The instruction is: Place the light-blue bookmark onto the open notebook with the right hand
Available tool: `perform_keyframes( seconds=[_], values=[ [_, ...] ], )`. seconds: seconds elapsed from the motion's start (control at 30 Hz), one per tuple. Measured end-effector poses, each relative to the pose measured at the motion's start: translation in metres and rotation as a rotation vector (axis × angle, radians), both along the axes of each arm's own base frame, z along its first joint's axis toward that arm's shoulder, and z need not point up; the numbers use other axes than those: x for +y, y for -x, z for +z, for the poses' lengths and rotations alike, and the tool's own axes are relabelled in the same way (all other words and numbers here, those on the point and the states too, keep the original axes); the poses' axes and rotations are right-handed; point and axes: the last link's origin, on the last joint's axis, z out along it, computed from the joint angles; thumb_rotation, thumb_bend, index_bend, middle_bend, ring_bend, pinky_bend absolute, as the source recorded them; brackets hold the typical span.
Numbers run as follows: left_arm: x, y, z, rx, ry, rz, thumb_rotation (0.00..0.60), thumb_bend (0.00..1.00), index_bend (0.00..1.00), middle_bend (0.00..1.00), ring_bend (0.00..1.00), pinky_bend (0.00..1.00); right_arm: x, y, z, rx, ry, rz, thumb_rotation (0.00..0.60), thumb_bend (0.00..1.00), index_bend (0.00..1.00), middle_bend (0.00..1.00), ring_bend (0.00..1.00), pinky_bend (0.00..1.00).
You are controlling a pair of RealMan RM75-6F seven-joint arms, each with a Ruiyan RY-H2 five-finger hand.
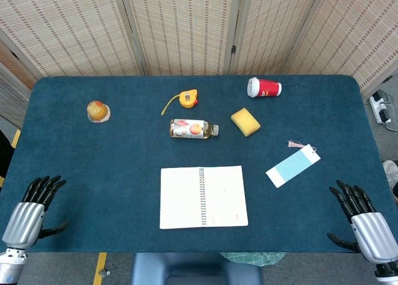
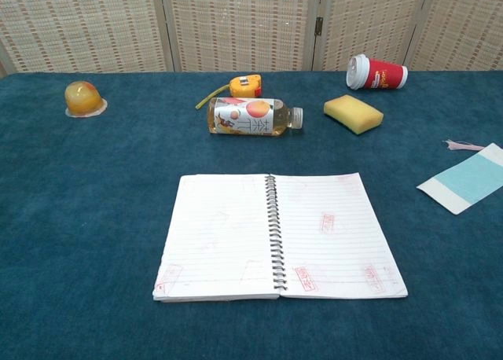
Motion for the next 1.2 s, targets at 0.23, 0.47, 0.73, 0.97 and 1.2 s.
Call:
perform_keyframes(
  seconds=[0.23,0.47,0.73,0.97,1.2],
  values=[
    [0.002,-0.001,-0.002,-0.01,0.016,-0.002,0.6,0.14,0.16,0.12,0.02,0.01,-0.004,0.006,-0.005,0.023,-0.023,-0.045,0.6,0.0,0.0,0.0,0.0,0.0],
    [0.007,0.0,-0.008,-0.01,0.037,0.002,0.6,0.14,0.16,0.12,0.02,0.01,-0.037,0.015,-0.007,0.084,-0.075,0.001,0.6,0.01,0.11,0.0,0.0,0.0],
    [0.016,0.003,-0.016,0.024,0.043,0.036,0.6,0.14,0.16,0.12,0.02,0.01,-0.094,0.019,-0.008,0.238,-0.139,0.05,0.6,0.06,0.18,0.0,0.0,0.0],
    [0.029,0.009,-0.023,0.052,0.053,0.079,0.6,0.14,0.16,0.12,0.02,0.01,-0.15,0.016,-0.024,0.373,-0.197,0.064,0.6,0.1,0.23,0.0,0.0,0.0],
    [0.035,0.017,-0.026,0.055,0.061,0.123,0.6,0.14,0.15,0.12,0.02,0.01,-0.188,0.014,-0.053,0.47,-0.204,0.105,0.6,0.1,0.24,0.0,0.0,0.0]
  ],
)
